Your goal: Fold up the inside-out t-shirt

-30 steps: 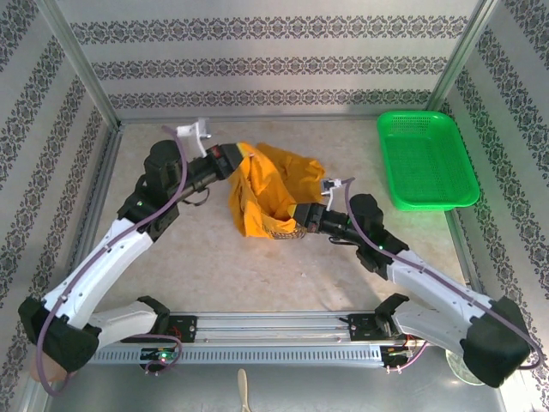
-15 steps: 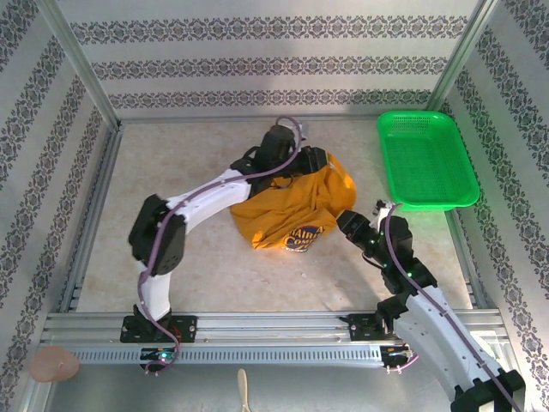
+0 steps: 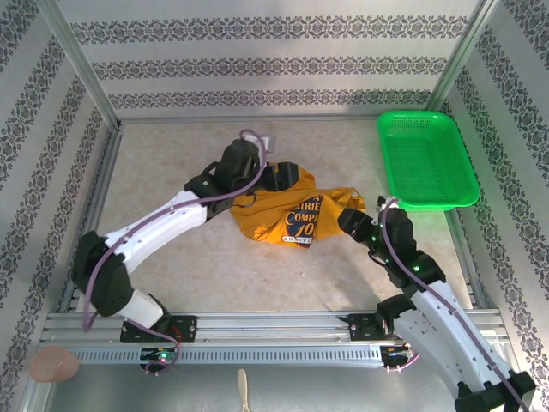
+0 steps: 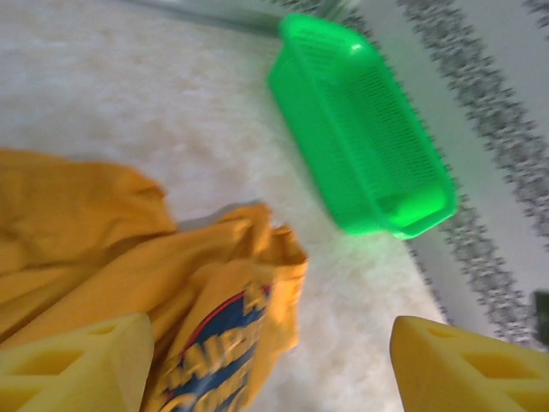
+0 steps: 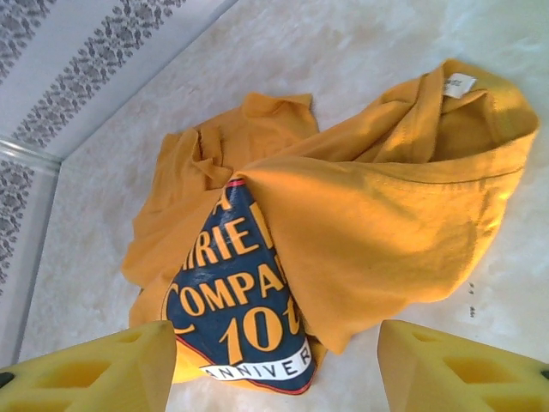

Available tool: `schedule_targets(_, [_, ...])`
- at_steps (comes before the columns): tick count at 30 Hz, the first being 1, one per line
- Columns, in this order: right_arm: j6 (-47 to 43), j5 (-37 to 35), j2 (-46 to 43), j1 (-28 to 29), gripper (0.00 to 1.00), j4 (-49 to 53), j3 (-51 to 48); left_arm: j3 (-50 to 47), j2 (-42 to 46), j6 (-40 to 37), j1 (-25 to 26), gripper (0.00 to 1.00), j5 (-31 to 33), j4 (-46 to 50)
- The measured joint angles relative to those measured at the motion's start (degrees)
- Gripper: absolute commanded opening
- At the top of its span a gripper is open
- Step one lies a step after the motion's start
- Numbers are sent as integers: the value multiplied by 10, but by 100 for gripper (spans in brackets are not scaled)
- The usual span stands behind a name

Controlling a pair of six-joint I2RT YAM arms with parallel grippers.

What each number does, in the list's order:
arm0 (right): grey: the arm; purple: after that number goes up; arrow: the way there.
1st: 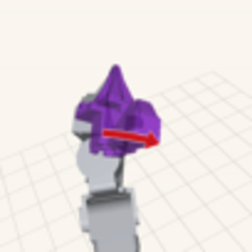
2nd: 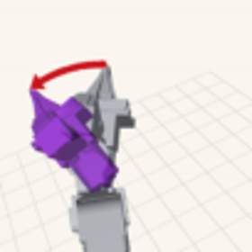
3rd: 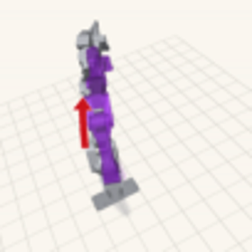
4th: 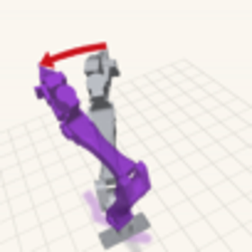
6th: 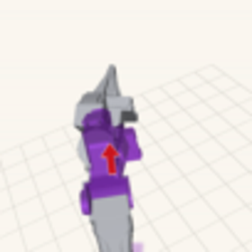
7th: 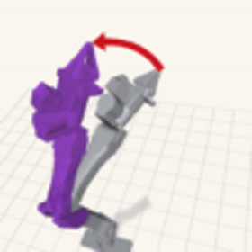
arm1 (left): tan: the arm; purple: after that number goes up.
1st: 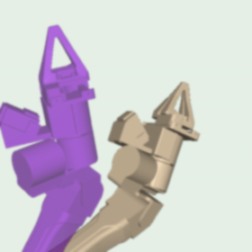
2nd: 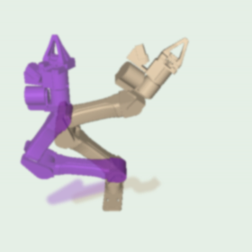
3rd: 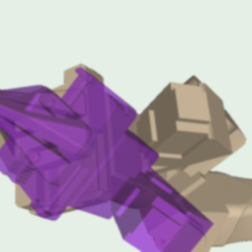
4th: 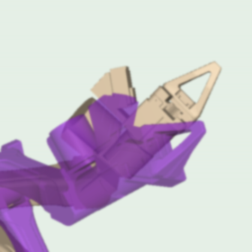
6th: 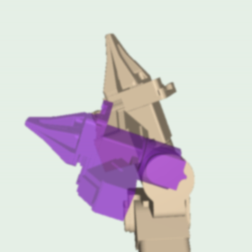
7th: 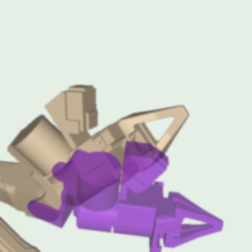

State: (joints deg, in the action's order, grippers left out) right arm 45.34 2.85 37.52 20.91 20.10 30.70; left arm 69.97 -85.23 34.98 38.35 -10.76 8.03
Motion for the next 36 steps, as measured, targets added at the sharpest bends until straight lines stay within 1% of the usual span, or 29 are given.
schedule_targets(2, [-14, 6, 58, 7, 61, -16, 25, -44, 10, -7, -1, 73, 31, 10])
schedule_targets(5, [-44, 15, 178, 14, 70, -37, 87, -86, -7, -16, -1, 74, 65, 35])
schedule_targets(8, [-75, 0, 289, 35, 75, -42, 160, -95, -33, -23, -1, 74, 86, 61])
schedule_targets(12, [-87, -24, 354, 56, 75, -45, 191, -95, -45, -34, -1, 75, 108, 73])
schedule_targets(16, [-84, -43, 395, 64, 70, -49, 193, -90, -58, -45, -1, 75, 120, 77])
schedule_targets(17, [-82, -46, 405, 64, 64, -52, 193, -87, -67, -48, -1, 75, 123, 79])
schedule_targets(18, [-80, -48, 413, 64, 53, -56, 193, -85, -75, -49, -1, 75, 125, 79])
schedule_targets(19, [-79, -51, 419, 64, 40, -62, 192, -85, -83, -50, -1, 75, 126, 79])
schedule_targets(20, [-79, -52, 424, 64, 21, -71, 189, -85, -90, -51, -1, 75, 126, 81])
schedule_targets(21, [-78, -52, 425, 64, 5, -80, 184, -85, -95, -51, -1, 75, 127, 83])
schedule_targets(22, [-78, -52, 425, 64, 0, -86, 179, -85, -98, -52, -1, 75, 128, 83])
schedule_targets(25, [-79, -53, 408, 64, 0, -109, 150, -85, -101, -55, -1, 75, 130, 83])
schedule_targets(27, [-75, -55, 370, 66, 0, -116, 113, -85, -101, -57, -1, 75, 130, 83])
schedule_targets(33, [-28, -70, 182, 93, 0, -125, -25, -85, -100, -64, -1, 75, 127, 83])
schedule_targets(36, [12, -81, 109, 118, 0, -132, -99, -85, -99, -70, -1, 76, 122, 83])
